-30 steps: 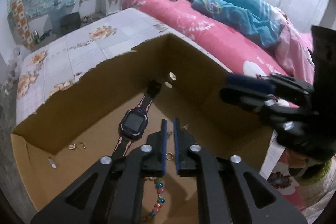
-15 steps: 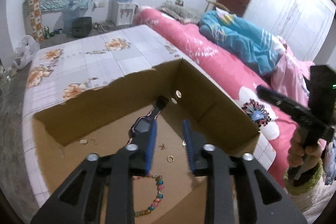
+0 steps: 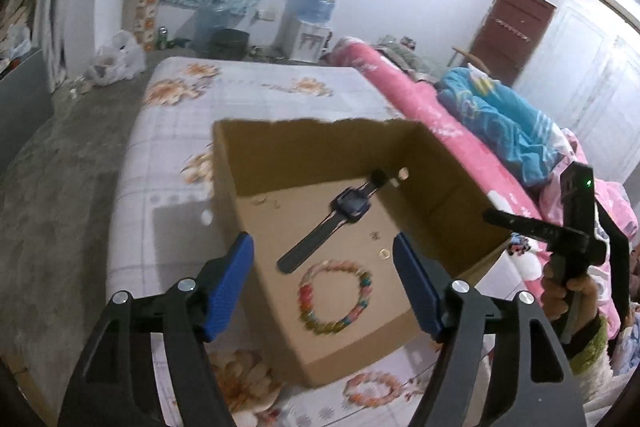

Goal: Organize jewelry
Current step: 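Withdraw both open tools from the box toward the table beside it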

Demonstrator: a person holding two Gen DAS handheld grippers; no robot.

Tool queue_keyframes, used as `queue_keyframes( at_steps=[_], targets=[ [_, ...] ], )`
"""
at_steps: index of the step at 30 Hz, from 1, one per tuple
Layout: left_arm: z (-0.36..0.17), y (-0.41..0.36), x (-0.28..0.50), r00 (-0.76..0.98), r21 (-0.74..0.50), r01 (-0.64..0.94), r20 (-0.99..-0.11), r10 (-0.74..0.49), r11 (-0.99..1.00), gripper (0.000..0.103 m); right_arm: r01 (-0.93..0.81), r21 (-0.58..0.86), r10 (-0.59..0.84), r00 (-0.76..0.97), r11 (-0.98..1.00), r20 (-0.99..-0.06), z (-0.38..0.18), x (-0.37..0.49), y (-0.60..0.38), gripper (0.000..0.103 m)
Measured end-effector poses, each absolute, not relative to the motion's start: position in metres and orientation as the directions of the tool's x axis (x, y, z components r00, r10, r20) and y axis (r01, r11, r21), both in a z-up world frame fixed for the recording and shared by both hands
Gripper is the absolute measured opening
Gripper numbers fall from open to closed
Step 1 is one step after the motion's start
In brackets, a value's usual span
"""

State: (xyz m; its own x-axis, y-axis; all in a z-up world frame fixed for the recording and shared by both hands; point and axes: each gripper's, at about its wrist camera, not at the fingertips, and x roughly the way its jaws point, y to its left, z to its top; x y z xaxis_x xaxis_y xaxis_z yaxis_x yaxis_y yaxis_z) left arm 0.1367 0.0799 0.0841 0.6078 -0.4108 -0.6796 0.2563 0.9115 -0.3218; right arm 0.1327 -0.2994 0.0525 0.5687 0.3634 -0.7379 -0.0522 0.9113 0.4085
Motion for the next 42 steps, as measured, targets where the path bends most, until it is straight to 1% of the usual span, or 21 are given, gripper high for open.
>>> queue_keyframes(
  at_steps=[2, 8, 14, 27, 31, 32, 34, 38, 40, 42],
  targets=[
    [0.077, 0.082, 0.132, 0.602, -0.321, 0.243, -0.69, -0.402, 0.915, 0.075, -0.05, 0.393, 0.35, 0.568, 0.918, -0.745, 0.054, 0.131, -0.297, 0.041],
    [0.066, 0.083, 0.128, 0.583, -0.327, 0.24, -0.705, -0.405, 0.914, 0.076, -0.041, 0.376, 0.332, 0.564, 0.926, -0.756, 0.057, 0.126, -0.295, 0.042],
    [0.063, 0.075, 0.13, 0.581, -0.301, 0.246, -0.715, -0.389, 0.921, 0.078, -0.064, 0.367, 0.337, 0.558, 0.928, -0.758, 0.055, 0.116, -0.287, 0.042],
    [0.064, 0.077, 0.127, 0.586, -0.278, 0.241, -0.722, -0.368, 0.93, 0.079, -0.063, 0.412, 0.375, 0.556, 0.909, -0.742, 0.053, 0.1, -0.288, 0.042],
    [0.067, 0.078, 0.124, 0.595, -0.277, 0.244, -0.714, -0.369, 0.929, 0.079, -0.064, 0.43, 0.386, 0.575, 0.9, -0.722, 0.057, 0.095, -0.292, 0.043],
    [0.071, 0.079, 0.121, 0.608, -0.272, 0.251, -0.703, -0.37, 0.929, 0.079, -0.064, 0.43, 0.383, 0.583, 0.901, -0.716, 0.059, 0.093, -0.293, 0.044],
    [0.079, 0.077, 0.112, 0.634, -0.255, 0.281, -0.674, -0.378, 0.925, 0.079, -0.057, 0.418, 0.362, 0.613, 0.907, -0.702, 0.066, 0.085, -0.299, 0.052],
    [0.098, 0.067, 0.087, 0.659, -0.211, 0.398, -0.611, -0.438, 0.893, 0.08, -0.032, 0.393, 0.317, 0.651, 0.919, -0.689, 0.072, 0.064, -0.311, 0.063],
    [0.103, 0.057, 0.073, 0.643, -0.194, 0.466, -0.596, -0.481, 0.863, 0.082, -0.011, 0.367, 0.283, 0.657, 0.93, -0.699, 0.07, 0.05, -0.316, 0.067],
    [0.104, 0.044, 0.057, 0.587, -0.191, 0.557, -0.598, -0.545, 0.808, 0.084, 0.01, 0.33, 0.244, 0.651, 0.944, -0.719, 0.065, 0.038, -0.317, 0.072]
  ],
)
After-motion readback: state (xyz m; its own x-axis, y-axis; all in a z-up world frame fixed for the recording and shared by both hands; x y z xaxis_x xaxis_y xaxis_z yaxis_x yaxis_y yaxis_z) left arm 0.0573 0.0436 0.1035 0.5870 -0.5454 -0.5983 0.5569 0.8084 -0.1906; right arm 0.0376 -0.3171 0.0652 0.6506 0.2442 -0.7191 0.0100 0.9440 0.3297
